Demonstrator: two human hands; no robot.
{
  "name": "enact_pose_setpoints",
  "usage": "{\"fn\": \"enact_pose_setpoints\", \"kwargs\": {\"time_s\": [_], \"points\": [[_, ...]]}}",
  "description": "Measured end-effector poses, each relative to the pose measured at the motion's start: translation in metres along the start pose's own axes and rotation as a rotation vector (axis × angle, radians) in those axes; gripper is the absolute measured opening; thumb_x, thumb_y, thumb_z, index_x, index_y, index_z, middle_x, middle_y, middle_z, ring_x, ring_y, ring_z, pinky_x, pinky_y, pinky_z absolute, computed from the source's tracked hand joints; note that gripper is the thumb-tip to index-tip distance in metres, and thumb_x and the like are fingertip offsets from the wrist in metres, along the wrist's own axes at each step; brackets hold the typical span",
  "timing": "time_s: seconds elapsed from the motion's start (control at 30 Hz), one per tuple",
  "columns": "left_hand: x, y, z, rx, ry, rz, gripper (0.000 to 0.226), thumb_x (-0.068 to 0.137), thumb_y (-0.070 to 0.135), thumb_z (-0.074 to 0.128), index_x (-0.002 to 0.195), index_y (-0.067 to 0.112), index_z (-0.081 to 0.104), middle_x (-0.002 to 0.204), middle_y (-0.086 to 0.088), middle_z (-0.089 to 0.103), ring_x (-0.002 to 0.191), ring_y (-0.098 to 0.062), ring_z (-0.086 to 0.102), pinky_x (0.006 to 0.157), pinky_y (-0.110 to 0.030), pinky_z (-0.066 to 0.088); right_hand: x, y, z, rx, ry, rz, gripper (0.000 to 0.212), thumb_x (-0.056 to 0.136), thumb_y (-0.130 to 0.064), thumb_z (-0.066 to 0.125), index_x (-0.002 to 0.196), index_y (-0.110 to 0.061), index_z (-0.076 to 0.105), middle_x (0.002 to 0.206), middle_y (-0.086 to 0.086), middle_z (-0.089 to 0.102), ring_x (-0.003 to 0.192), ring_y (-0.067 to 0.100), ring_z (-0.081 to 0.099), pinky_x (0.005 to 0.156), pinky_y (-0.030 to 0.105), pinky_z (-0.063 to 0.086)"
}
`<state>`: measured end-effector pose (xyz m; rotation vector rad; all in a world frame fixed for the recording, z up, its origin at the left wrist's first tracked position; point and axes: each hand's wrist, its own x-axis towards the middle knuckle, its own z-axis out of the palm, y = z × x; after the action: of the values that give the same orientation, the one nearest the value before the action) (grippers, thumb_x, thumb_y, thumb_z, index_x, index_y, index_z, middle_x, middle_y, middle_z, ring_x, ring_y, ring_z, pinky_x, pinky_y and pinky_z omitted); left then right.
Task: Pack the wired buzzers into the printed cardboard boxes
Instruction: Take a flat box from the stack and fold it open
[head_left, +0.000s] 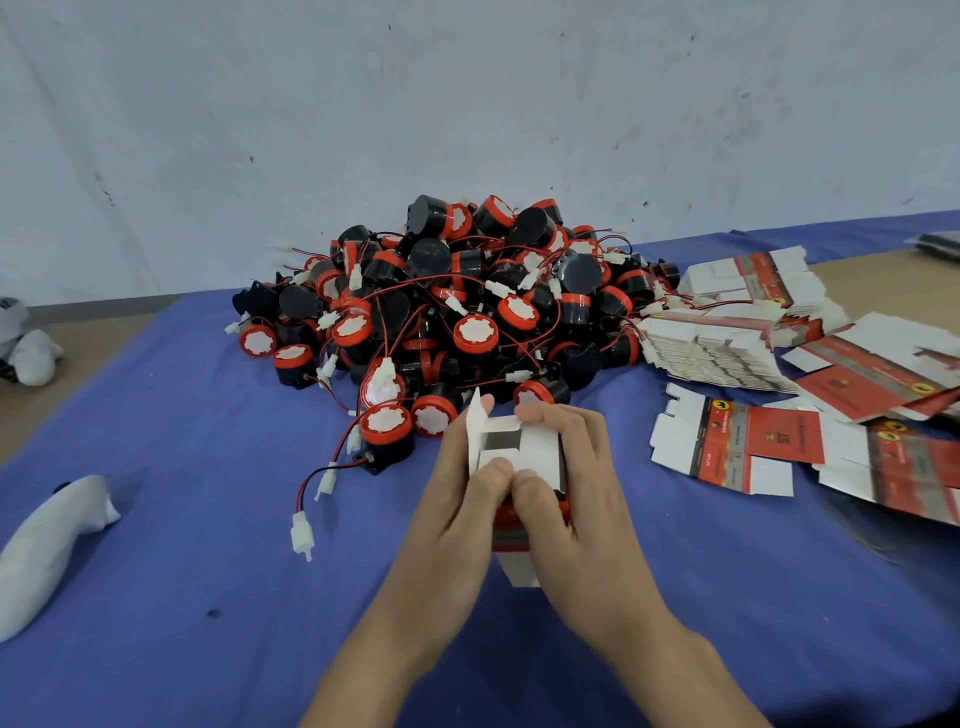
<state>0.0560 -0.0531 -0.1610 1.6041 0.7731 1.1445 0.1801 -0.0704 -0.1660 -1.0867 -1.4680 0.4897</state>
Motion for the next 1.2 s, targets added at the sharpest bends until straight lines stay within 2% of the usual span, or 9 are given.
{"fn": "enact_pose_setpoints", "kwargs": {"time_s": [0.07, 0.13, 0.3, 0.5, 0.63, 0.77, 0.9, 1.07, 1.2], "points": [[-0.002, -0.002, 0.002, 0.038, 0.020, 0.026, 0.046, 0.099, 0.032, 0.036, 0.139, 0.054, 0.044, 0.121, 0.024, 0.064, 0.113, 0.004, 0.060, 0.083, -0.005, 0.047, -0.001, 0.000, 0.000, -0.007, -0.005, 0.008, 0.037, 0.088, -0.047, 0.042, 0.125, -0.042, 0.046, 0.134, -0.016, 0.041, 0.119, -0.002, 0.052, 0.084, 0.016, 0.052], [-0.003, -0.007, 0.002, 0.084, 0.043, 0.039, 0.049, 0.098, 0.033, 0.034, 0.145, 0.045, 0.041, 0.118, 0.020, 0.065, 0.111, -0.003, 0.062, 0.083, -0.011, 0.050, -0.003, 0.000, 0.002, -0.025, -0.010, 0.000, 0.036, 0.088, -0.045, 0.041, 0.124, -0.042, 0.045, 0.131, -0.014, 0.041, 0.113, 0.005, 0.055, 0.079, 0.021, 0.054], [-0.004, -0.011, 0.002, 0.116, 0.090, 0.089, 0.050, 0.092, 0.034, 0.034, 0.139, 0.046, 0.046, 0.121, 0.014, 0.065, 0.111, -0.009, 0.063, 0.083, -0.021, 0.055, -0.004, -0.004, 0.003, -0.062, 0.014, -0.048, 0.036, 0.087, -0.036, 0.039, 0.122, -0.032, 0.049, 0.123, -0.007, 0.044, 0.104, 0.014, 0.057, 0.074, 0.025, 0.053], [-0.004, -0.007, 0.006, 0.055, 0.081, 0.098, 0.051, 0.092, 0.035, 0.035, 0.139, 0.050, 0.046, 0.123, 0.018, 0.065, 0.113, -0.003, 0.062, 0.082, -0.012, 0.052, 0.000, -0.004, 0.000, -0.123, 0.031, -0.083, 0.035, 0.087, -0.036, 0.040, 0.118, -0.028, 0.054, 0.125, -0.011, 0.043, 0.108, 0.008, 0.056, 0.075, 0.018, 0.050], [-0.003, 0.000, 0.008, -0.097, 0.036, 0.010, 0.048, 0.095, 0.057, 0.039, 0.140, 0.044, 0.051, 0.129, 0.011, 0.066, 0.120, -0.008, 0.062, 0.089, -0.013, 0.050, 0.002, -0.002, -0.005, -0.131, 0.066, -0.078, 0.036, 0.088, -0.038, 0.037, 0.117, -0.026, 0.055, 0.123, -0.009, 0.045, 0.104, 0.010, 0.056, 0.071, 0.018, 0.048], [0.004, 0.009, 0.007, -0.252, 0.024, -0.126, 0.049, 0.094, 0.074, 0.034, 0.125, 0.049, 0.064, 0.130, 0.010, 0.067, 0.122, -0.007, 0.062, 0.092, -0.015, 0.050, 0.004, 0.000, -0.010, -0.201, 0.068, -0.104, 0.037, 0.086, -0.036, 0.037, 0.116, -0.024, 0.056, 0.123, -0.016, 0.043, 0.105, 0.009, 0.055, 0.070, 0.020, 0.047], [0.008, 0.009, 0.005, -0.401, 0.028, -0.231, 0.049, 0.086, 0.062, 0.060, 0.128, 0.037, 0.065, 0.129, -0.001, 0.069, 0.113, -0.017, 0.068, 0.077, -0.026, 0.057, 0.004, 0.001, -0.014, -0.333, 0.046, -0.154, 0.038, 0.083, -0.034, 0.039, 0.116, -0.023, 0.056, 0.121, -0.015, 0.042, 0.100, 0.005, 0.052, 0.069, 0.009, 0.039], [0.005, 0.010, 0.005, -0.437, 0.014, -0.246, 0.053, 0.084, 0.056, 0.068, 0.131, 0.032, 0.061, 0.125, 0.000, 0.071, 0.113, -0.019, 0.069, 0.081, -0.030, 0.059, 0.004, 0.003, -0.018, -0.453, 0.002, -0.186, 0.038, 0.086, -0.036, 0.041, 0.116, -0.022, 0.060, 0.123, -0.008, 0.049, 0.099, 0.010, 0.051, 0.080, 0.028, 0.044], [0.005, 0.005, 0.007, -0.403, 0.025, -0.228, 0.058, 0.081, 0.039, 0.063, 0.137, 0.031, 0.053, 0.115, 0.000, 0.075, 0.105, -0.019, 0.072, 0.072, -0.026, 0.058, 0.003, 0.002, -0.017, -0.433, 0.004, -0.198, 0.033, 0.097, -0.046, 0.038, 0.125, -0.031, 0.050, 0.128, -0.016, 0.049, 0.112, -0.002, 0.047, 0.093, 0.027, 0.044]]}}
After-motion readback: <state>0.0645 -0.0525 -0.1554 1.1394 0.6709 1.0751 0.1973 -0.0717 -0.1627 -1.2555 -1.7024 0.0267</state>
